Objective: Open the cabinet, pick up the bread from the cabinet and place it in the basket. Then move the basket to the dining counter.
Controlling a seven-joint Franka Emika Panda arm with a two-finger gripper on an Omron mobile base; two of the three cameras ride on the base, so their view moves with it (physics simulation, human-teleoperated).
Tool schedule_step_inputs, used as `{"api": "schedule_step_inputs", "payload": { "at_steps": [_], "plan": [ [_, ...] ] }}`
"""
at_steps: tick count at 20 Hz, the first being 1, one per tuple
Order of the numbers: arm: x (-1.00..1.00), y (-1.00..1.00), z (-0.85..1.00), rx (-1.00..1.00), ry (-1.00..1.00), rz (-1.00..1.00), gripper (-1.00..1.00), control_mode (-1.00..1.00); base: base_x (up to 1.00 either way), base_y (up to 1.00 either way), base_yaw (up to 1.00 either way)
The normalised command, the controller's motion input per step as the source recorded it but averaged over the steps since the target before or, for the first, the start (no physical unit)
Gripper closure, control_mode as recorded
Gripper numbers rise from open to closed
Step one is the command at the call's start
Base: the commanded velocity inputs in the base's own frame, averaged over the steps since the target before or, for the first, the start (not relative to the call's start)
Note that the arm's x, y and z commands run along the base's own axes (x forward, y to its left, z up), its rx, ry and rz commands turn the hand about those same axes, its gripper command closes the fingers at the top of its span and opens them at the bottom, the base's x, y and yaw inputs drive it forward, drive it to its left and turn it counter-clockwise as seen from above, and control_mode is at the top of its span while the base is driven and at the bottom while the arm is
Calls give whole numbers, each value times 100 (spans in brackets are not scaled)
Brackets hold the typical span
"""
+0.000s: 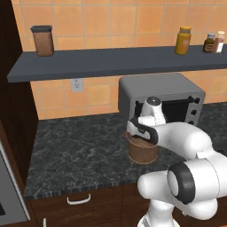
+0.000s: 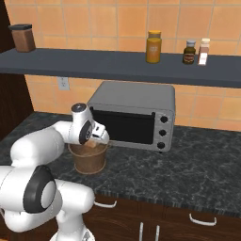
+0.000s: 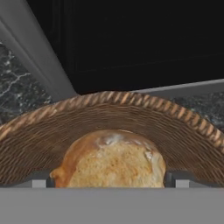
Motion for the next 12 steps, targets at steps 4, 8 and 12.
{"api": "schedule_step_inputs", "payload": {
  "at_steps": [4, 8, 12],
  "plan": [
    [2, -6, 0, 0, -2, 0, -100, -100, 0, 0, 0],
    [13, 2, 0, 0, -12, 0, -100, -100, 0, 0, 0],
    [3, 8, 0, 0, -28, 2, -100, -100, 0, 0, 0]
  ]
}}
